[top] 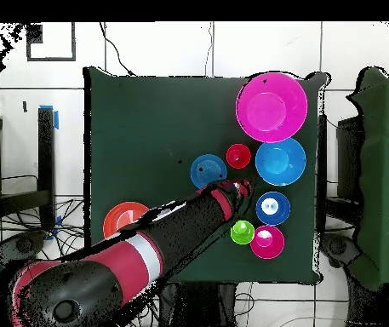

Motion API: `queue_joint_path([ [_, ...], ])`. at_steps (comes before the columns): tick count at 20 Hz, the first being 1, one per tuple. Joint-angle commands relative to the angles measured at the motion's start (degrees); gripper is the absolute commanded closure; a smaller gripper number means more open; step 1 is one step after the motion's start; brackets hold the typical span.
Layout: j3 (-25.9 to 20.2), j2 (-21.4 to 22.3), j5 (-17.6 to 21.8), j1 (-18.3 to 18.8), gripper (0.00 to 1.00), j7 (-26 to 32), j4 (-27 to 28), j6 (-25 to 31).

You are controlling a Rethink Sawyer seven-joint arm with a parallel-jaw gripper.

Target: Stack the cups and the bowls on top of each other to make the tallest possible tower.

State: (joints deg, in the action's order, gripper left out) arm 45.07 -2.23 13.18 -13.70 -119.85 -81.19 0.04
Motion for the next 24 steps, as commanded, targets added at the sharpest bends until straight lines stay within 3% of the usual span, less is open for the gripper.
queue_joint_path([
  [1, -7.0, -0.5, 0.4, 0.4, 0.00, -4.2, 2.4, -1.2],
  [24, -7.5, 1.7, 2.9, 2.4, 0.00, -1.4, 3.3, 0.0],
])
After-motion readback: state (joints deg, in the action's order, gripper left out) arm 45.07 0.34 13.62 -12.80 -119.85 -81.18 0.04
